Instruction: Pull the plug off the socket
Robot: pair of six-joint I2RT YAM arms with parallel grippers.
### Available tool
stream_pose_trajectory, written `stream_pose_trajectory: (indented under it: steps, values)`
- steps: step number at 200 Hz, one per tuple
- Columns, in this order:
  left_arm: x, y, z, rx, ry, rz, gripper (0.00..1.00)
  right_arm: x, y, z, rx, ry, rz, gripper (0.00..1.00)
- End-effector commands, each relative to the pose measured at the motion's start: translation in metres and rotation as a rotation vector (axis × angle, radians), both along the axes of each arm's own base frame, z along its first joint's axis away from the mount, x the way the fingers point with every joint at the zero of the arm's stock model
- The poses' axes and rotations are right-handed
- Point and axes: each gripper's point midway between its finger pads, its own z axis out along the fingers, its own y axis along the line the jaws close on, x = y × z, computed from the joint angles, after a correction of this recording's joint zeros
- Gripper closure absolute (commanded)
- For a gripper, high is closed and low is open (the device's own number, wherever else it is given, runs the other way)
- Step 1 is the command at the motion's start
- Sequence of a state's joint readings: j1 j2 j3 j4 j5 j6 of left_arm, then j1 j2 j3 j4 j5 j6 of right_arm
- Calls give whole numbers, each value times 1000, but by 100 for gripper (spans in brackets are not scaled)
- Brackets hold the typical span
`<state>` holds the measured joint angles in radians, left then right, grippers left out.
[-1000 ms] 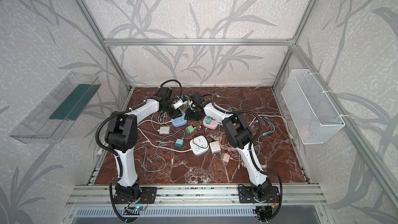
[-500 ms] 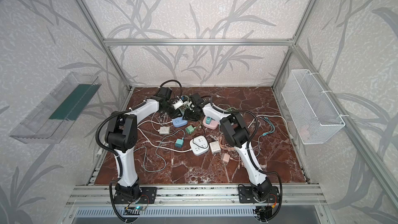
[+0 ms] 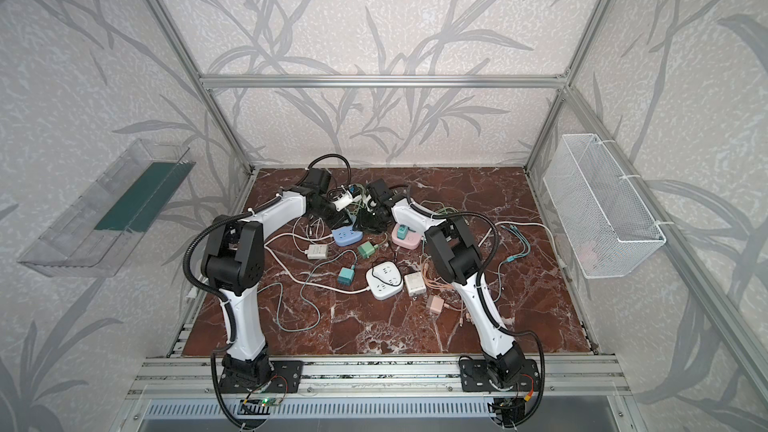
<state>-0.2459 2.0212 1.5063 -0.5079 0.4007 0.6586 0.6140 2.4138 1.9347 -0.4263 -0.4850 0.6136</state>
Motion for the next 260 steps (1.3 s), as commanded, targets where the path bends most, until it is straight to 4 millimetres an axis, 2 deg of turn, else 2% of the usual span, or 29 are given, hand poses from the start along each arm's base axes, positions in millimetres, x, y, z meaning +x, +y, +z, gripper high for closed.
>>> stream_pose_trajectory:
  steps: [1, 46, 85, 124, 207, 232, 260]
  values:
    - [-7, -19, 35, -96, -43, -56, 71, -18, -6, -26, -62, 60, 18, 61]
    - [-10, -18, 39, -87, -53, -73, 71, -31, -9, -34, -90, 82, 30, 61]
    - [-16, -27, 33, -94, -39, -95, 72, -23, -3, -27, -67, 70, 22, 56]
    - [-14, -34, 31, -121, -61, -78, 72, -20, 0, -23, -68, 67, 27, 56]
    - [7, -35, 54, -140, -171, -39, 74, -37, -31, -48, -235, 98, 38, 62]
    - [6, -36, 58, -124, -190, -50, 74, -38, -35, -52, -262, 100, 34, 62]
    - [0, -39, 54, -93, -194, -79, 74, -38, -37, -54, -278, 109, 34, 62]
